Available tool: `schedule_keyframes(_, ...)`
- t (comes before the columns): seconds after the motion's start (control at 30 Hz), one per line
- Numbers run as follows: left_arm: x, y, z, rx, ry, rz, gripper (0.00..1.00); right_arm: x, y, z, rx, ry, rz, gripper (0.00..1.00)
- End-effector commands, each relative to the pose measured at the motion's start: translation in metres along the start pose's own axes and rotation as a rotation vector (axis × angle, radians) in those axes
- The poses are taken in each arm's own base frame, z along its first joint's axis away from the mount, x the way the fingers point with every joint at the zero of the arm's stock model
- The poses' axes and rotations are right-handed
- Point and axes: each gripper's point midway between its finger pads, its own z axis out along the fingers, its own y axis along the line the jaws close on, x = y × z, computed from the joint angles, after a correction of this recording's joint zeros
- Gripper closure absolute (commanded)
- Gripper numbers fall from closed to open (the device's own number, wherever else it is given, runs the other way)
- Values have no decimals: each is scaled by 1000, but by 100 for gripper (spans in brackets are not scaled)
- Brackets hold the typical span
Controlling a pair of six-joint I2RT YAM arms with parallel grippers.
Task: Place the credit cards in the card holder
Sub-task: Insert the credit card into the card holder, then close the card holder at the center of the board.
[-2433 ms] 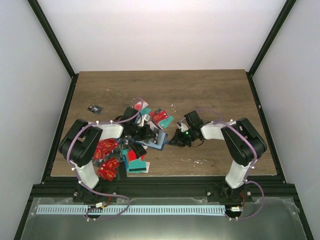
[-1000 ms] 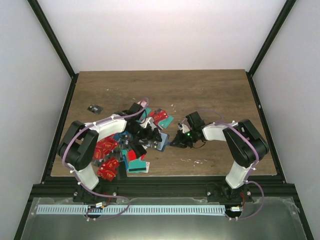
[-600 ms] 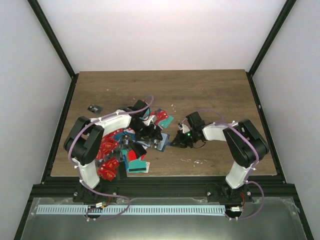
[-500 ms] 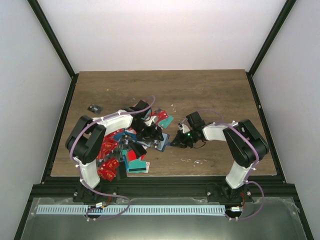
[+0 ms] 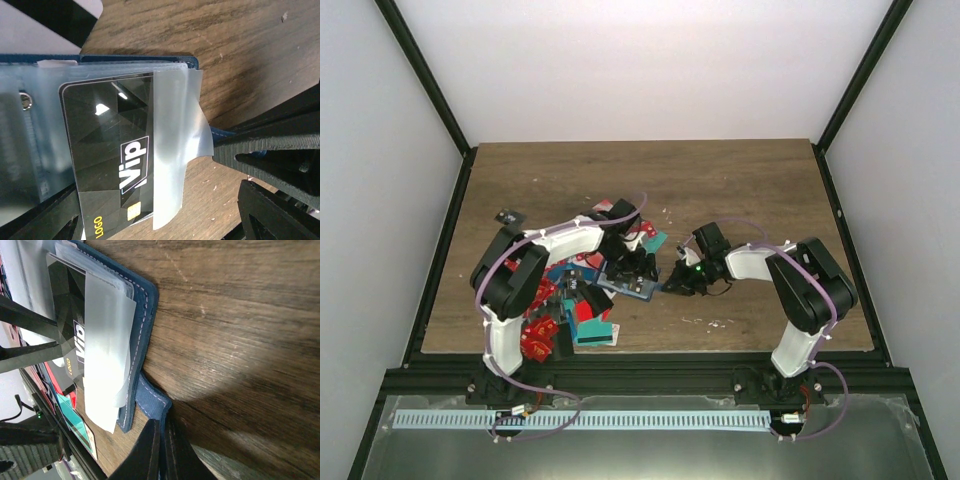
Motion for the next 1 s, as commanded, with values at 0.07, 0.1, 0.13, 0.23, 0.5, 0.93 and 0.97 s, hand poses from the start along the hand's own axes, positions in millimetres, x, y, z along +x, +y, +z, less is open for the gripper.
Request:
schedule_keyframes(0.07, -8, -1, 9, -81, 18, 60, 16, 4, -30, 2, 134, 16, 44, 99)
schedule_keyframes(0.1, -9, -2, 4, -93, 13, 69, 16, 4, -31, 2, 138, 16, 42, 99)
schedule_keyframes(0.13, -10, -4, -1, -100, 4, 79, 15, 4, -31, 2, 140, 17, 42, 99)
schedule_keyframes(0.23, -13, -13, -22, -108, -20, 103, 10, 4, -34, 1, 151, 16, 42, 99)
schedule_keyframes(0.5, -21, 22, -67, -141, -82, 94, 0, 3, -39, -3, 168, 22, 34, 99)
schedule_keyframes(0.93, -21, 98, -33, -109, -17, -12, 0, 4, -39, 2, 170, 65, 29, 99)
schedule_keyframes(0.97, -20, 98, -31, -98, -15, -17, 0, 3, -39, 2, 170, 65, 26, 99)
